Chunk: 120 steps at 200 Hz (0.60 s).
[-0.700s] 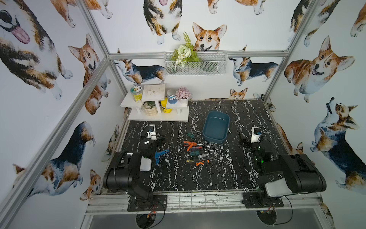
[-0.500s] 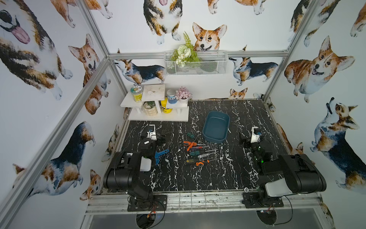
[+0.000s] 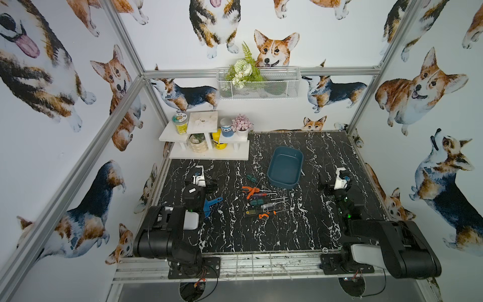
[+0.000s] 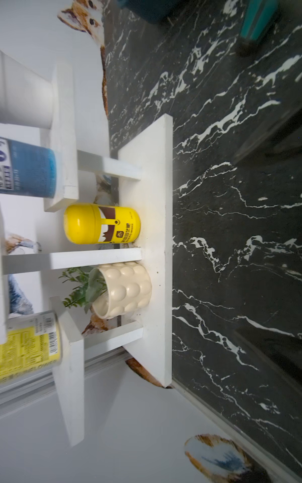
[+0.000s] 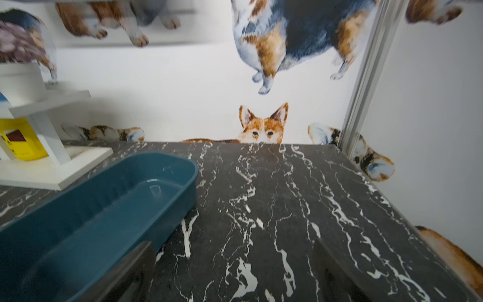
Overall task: Put the screwdriver on the desktop into the storage box
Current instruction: Pick up the screwdriver from the center of the board.
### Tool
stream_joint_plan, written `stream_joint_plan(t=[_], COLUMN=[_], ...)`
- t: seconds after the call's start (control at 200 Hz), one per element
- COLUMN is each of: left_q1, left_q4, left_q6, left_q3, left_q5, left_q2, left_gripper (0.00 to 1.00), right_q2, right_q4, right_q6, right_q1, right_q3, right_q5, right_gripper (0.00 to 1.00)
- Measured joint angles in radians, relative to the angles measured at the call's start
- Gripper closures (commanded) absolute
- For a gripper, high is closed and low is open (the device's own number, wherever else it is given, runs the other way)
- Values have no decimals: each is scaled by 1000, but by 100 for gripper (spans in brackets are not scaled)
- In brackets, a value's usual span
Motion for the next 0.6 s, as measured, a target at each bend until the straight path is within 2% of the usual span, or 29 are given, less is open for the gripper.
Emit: stream_joint_plan(t=[0.115,0.25,0.32,0.43,0.54,0.601], left_q1=[0,6,14,13,6,-27], left_q4=[-121,-422,-562,-743,-888,-962], left_q6=[-24,-136,-196,-269,-332,-355], left_q3=[11,145,185,187,204,226], left_q5=[-34,-100,-109,-59,15,44], left_q2=[-201,-395,-474,-567,-616,-625], left_gripper=[0,0,0,0,0,0], right_q2=[-232,-466,-557,-617,-607,-581], right_q4=[-108,-377,-493,-684,-878,-973], right_q6=[63,293,402,527,600,629], right_q1=[0,0,0,0,0,0], right_q3=[1,55,55,82,164,220], right_q5=[27,165,197,185,133,101], right_gripper=[0,0,0,0,0,0])
